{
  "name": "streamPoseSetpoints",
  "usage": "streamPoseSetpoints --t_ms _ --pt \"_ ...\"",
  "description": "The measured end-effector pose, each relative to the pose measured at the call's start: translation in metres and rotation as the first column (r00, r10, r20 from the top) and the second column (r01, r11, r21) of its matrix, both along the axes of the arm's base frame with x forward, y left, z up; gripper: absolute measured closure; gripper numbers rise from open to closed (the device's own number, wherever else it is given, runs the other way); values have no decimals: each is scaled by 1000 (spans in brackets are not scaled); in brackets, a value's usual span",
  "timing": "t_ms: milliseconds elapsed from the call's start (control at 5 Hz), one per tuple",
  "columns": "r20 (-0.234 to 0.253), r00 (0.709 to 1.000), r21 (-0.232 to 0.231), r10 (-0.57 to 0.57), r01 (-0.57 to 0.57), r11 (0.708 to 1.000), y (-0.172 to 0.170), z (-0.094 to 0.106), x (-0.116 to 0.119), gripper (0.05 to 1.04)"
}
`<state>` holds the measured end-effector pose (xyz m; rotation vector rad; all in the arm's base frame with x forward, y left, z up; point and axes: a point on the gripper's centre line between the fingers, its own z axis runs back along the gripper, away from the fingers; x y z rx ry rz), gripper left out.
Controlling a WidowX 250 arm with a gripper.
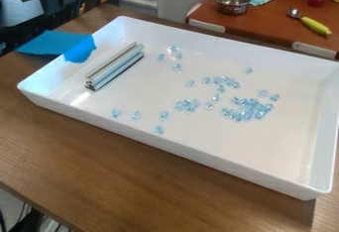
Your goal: Sweep into pile
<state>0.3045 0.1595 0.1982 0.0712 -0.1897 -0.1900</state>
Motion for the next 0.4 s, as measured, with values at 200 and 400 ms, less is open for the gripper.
streamPoseSetpoints --t_ms 200,400 --pt "-45 999 -27 9 -10 1000 -2 -18 -2 83" --pt "-42 997 -19 65 -66 998 -24 -49 5 83"
